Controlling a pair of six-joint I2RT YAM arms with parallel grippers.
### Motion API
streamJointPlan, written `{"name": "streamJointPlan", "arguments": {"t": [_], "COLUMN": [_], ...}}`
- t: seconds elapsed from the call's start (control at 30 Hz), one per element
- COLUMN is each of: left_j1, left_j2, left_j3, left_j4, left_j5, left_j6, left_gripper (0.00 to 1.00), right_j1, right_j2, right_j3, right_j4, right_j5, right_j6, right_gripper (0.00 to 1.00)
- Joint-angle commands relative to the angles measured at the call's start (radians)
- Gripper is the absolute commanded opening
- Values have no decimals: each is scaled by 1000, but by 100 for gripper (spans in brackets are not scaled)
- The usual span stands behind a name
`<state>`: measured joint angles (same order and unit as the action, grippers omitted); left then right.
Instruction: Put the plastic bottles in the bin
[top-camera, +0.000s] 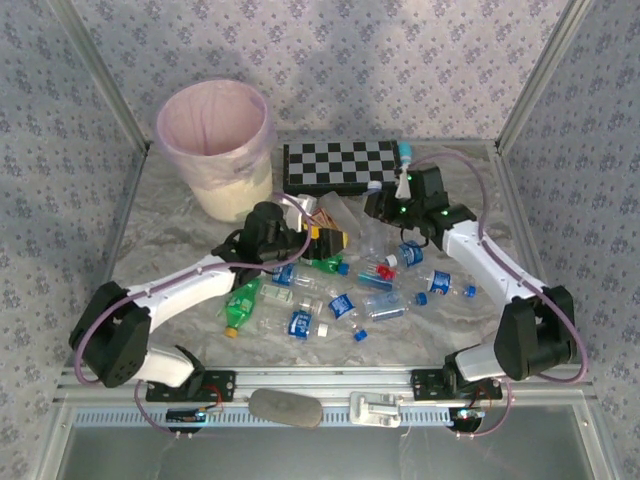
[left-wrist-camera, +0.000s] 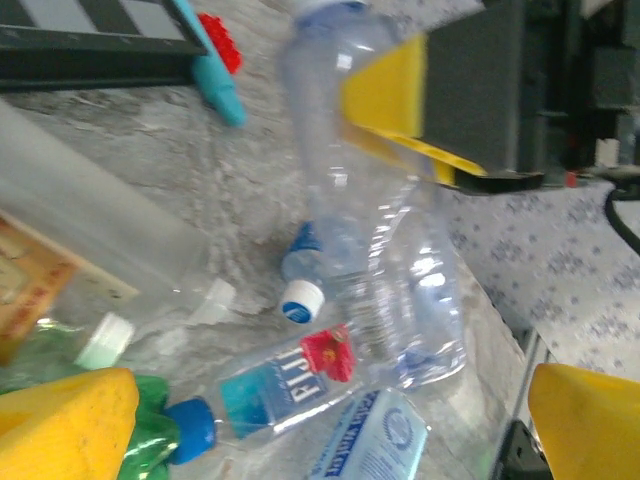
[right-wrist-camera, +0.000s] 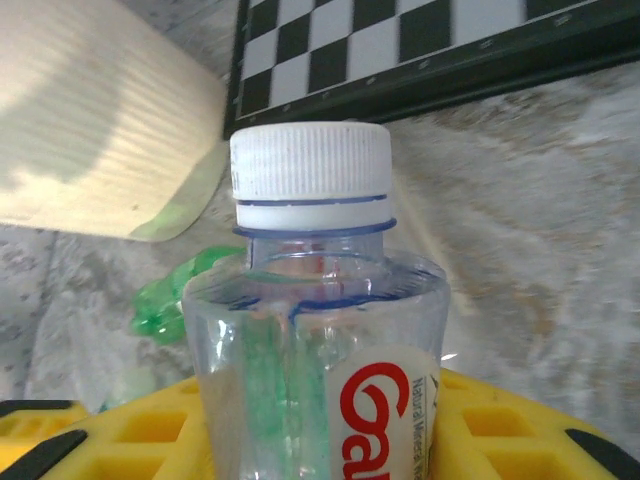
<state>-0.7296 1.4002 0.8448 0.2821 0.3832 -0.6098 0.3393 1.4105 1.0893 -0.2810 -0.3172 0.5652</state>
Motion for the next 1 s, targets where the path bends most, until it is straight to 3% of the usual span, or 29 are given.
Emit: {"name": "streamJointPlan", "arguments": {"t": [0.0, 0.57, 0.77, 0.9, 0.97], "left_j1": [-11, -30, -30, -27, -27], "left_j2": [31, 199, 205, 207, 209], "left_j3": [48, 167, 163, 163, 163], "left_j4": [15, 9, 19, 5, -2], "left_j5": [64, 175, 123, 110, 103], "left_j6": [37, -2, -15, -14, -16], "left_gripper": [100, 97, 64, 53, 48], "right_j1": [24, 103, 103, 102, 101], "right_j2": [20, 41, 42, 45, 41], "right_j3": [20, 24, 43, 61, 70], "right_j4": [71, 135, 115, 94, 83], "right_j5": [-63, -102, -97, -96, -90], "right_j6": [88, 149, 143, 137, 132], "right_gripper": [42, 42, 42, 47, 56]}}
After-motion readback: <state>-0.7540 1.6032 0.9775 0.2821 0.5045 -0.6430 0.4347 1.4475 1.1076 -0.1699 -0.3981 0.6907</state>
